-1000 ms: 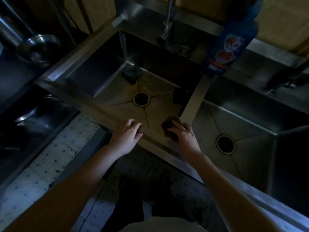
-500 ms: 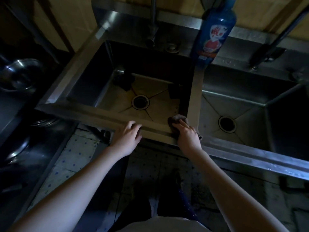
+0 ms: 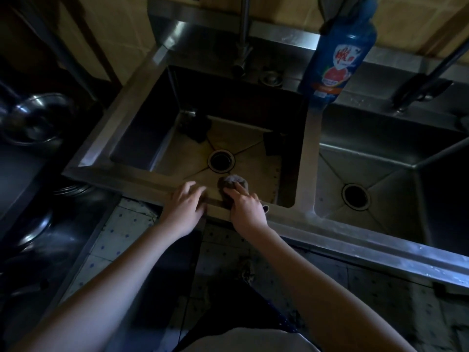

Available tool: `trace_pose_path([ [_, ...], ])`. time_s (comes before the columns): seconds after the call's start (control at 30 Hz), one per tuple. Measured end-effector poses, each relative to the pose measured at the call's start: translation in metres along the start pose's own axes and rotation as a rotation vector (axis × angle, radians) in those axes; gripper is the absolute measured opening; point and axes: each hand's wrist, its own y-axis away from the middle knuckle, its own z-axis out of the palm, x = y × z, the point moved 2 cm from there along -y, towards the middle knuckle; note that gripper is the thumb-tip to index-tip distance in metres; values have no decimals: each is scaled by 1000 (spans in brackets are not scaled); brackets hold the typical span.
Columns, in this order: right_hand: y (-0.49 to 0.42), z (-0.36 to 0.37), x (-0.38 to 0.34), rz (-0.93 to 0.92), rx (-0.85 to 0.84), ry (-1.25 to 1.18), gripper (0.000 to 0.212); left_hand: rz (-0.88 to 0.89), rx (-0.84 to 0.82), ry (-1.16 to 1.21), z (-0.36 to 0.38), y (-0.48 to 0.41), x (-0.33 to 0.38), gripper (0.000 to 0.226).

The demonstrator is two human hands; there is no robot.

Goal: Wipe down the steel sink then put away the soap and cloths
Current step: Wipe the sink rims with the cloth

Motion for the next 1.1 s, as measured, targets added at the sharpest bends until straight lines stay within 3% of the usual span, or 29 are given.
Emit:
trace_pose_path([
  [0.27,-3,6,2,-60,-44,3,62,-48,48,-69,-9,-13,-24,46],
  [0.57,21,-6,38,103,64,87,55,-23,26,-67,-19,-23,-48,43],
  [0.8,7,12,-11,228,65,134,55,86,-23,-53,-37,-30,-84,44],
  [1.1,-32,54,-102,274,92,109,54,105,-91,-45,-77,-40,-159,44],
])
